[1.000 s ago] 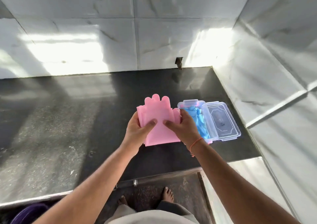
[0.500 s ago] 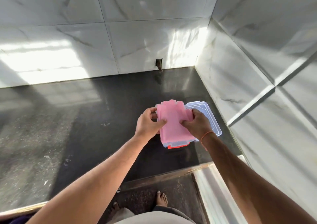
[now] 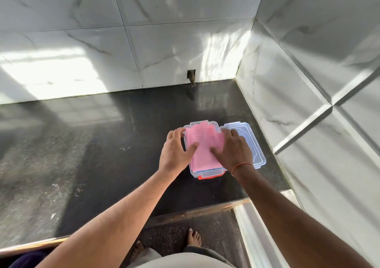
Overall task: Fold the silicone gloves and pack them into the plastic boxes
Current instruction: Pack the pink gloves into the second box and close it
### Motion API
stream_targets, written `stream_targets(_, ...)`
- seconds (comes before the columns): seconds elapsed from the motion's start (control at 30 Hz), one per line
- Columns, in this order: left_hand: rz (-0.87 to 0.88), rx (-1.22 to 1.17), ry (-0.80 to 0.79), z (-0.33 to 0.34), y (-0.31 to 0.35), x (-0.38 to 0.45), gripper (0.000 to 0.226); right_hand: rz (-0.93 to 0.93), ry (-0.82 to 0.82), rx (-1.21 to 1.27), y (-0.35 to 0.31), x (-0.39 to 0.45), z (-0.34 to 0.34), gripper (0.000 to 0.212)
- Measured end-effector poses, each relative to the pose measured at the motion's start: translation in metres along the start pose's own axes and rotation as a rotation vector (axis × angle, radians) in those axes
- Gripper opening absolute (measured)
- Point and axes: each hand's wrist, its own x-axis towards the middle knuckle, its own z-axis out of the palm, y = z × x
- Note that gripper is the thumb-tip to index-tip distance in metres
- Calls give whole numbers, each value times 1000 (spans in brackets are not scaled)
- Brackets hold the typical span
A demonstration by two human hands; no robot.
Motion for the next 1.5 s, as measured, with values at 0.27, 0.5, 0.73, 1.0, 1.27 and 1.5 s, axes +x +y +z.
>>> stream_targets(0.27,532,612,-84,-1,9,-15,76,-541,147,-196,11,-13,8,57)
stream_targets(0.5,481,949,-480,13,5,7,73,-526,-253,-420,4,-16,34,66)
stream_targets(0.73,421,1112,-592,20,13,19,79,-443,-419,-466,-4,0,45,69)
stream_targets(1.0,390,1372,-744,32,28,36,117,-308,-691,-556,-27,21,52,95)
stream_targets(1.27,417,1228,-702,21,24,50,93,-406,-547,-443,-27,20,42,81)
stream_targets(1.5,549,1041,-509,-34,-19,58,73,-357,-175,-120,-26,-32,60,92)
